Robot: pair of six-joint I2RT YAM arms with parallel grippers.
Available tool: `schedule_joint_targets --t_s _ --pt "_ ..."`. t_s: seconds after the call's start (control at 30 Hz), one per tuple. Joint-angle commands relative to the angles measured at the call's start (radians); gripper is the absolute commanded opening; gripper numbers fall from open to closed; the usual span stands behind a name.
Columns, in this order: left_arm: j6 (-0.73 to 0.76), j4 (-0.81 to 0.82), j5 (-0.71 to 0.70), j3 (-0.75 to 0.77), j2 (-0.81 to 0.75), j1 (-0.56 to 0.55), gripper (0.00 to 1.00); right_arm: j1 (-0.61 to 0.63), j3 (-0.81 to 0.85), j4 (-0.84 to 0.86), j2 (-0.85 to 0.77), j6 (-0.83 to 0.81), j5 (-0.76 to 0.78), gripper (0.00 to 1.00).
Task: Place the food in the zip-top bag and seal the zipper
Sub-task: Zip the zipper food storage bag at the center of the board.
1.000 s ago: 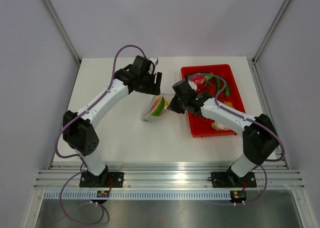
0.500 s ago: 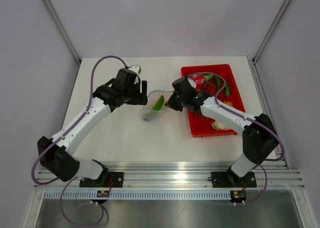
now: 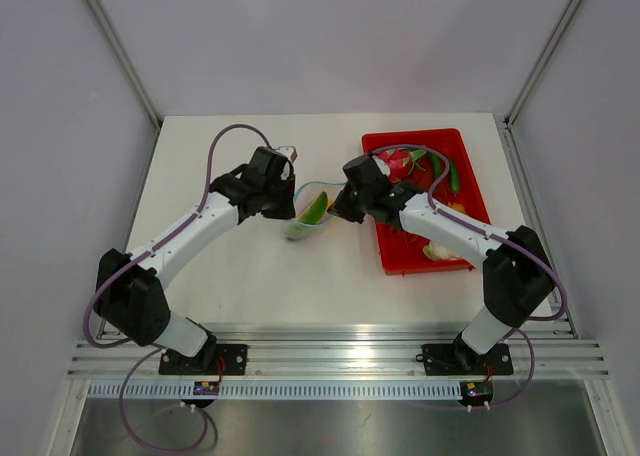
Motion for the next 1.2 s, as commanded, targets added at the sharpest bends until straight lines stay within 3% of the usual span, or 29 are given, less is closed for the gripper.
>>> schedule_joint_targets --t_s 0.0,0.13,0.23,0.3,0.43,0.5,0.67,0.73,0.93,1.17 --pt "0.020 0.001 0.014 0.074 0.039 0.000 0.00 0.009 0.021 0.061 -0.044 -0.072 -0.041 0.04" --pt "0.096 -0.027 0.026 0.101 0.056 0.032 0.00 0.005 0.022 0.057 -0.118 -0.276 -0.037 0.27" --pt "0.158 -0.073 0.153 0.146 0.099 0.109 0.00 -0.026 0.011 0.048 -0.189 -0.479 -0.066 0.53" --pt "0.219 -0.056 0.277 0.146 0.103 0.140 0.00 -0.063 -0.010 0.064 -0.229 -0.607 -0.185 0.58" --pt "0.307 -0.047 0.349 0.167 0.117 0.172 0.00 -0.107 0.011 0.013 -0.274 -0.819 -0.254 0.61" --pt "0.376 -0.065 0.360 0.198 0.134 0.172 0.00 -0.113 0.010 0.000 -0.260 -0.959 -0.271 0.56" --pt "0.478 -0.076 0.363 0.210 0.168 0.175 0.00 -0.132 -0.165 0.214 -0.294 -1.210 -0.263 0.58" --pt "0.491 -0.052 0.389 0.189 0.166 0.175 0.00 -0.142 -0.199 0.265 -0.300 -1.253 -0.261 0.60" --pt "0.508 -0.012 0.394 0.154 0.171 0.175 0.00 -0.291 -0.141 0.187 -0.182 -1.350 -0.553 0.56" --pt "0.509 -0.010 0.389 0.164 0.177 0.175 0.00 -0.299 -0.196 0.304 -0.118 -1.455 -0.627 0.56"
